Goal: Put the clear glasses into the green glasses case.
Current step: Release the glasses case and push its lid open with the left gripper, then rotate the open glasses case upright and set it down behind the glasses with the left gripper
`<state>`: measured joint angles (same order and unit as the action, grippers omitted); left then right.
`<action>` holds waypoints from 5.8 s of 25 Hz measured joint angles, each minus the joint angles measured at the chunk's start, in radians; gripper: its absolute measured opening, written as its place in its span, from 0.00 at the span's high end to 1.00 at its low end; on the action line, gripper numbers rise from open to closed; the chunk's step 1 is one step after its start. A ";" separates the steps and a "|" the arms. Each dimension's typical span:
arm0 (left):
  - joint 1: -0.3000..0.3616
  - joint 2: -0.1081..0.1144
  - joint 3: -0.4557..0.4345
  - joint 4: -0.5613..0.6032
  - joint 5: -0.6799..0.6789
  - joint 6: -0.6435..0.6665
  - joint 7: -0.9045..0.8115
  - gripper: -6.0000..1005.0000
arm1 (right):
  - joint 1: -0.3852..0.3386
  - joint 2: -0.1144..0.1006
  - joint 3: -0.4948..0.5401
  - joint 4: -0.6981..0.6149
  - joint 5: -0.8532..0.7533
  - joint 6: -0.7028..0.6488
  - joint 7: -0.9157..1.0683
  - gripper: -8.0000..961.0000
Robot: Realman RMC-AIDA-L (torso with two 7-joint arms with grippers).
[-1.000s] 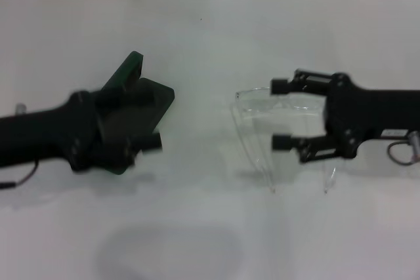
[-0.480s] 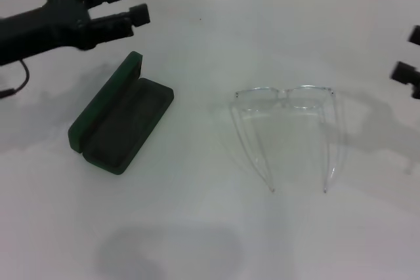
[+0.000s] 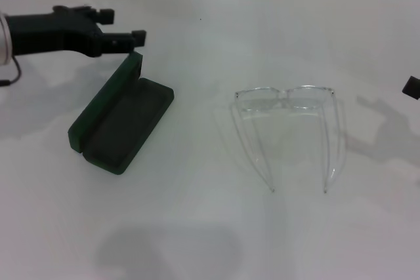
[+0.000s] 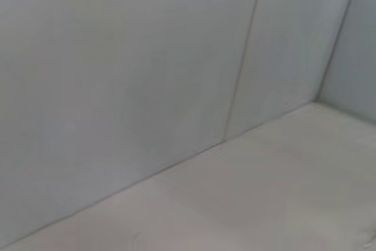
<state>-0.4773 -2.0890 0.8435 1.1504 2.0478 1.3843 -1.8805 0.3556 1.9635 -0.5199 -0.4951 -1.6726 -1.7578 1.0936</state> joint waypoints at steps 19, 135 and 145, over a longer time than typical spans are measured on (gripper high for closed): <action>-0.196 0.010 0.265 0.369 0.561 0.009 -0.638 0.25 | 0.030 0.002 -0.025 0.003 -0.024 0.031 -0.018 0.07; -0.215 -0.004 0.829 0.294 0.558 0.040 -0.281 0.78 | -0.060 0.012 0.067 0.077 0.056 0.018 -0.111 0.07; -0.245 -0.008 0.888 0.253 0.544 -0.021 -0.296 0.78 | -0.060 0.011 0.067 0.081 0.056 0.019 -0.118 0.07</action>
<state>-0.7222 -2.0970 1.7311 1.4035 2.5916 1.3637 -2.1768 0.2953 1.9741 -0.4525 -0.4141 -1.6169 -1.7385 0.9758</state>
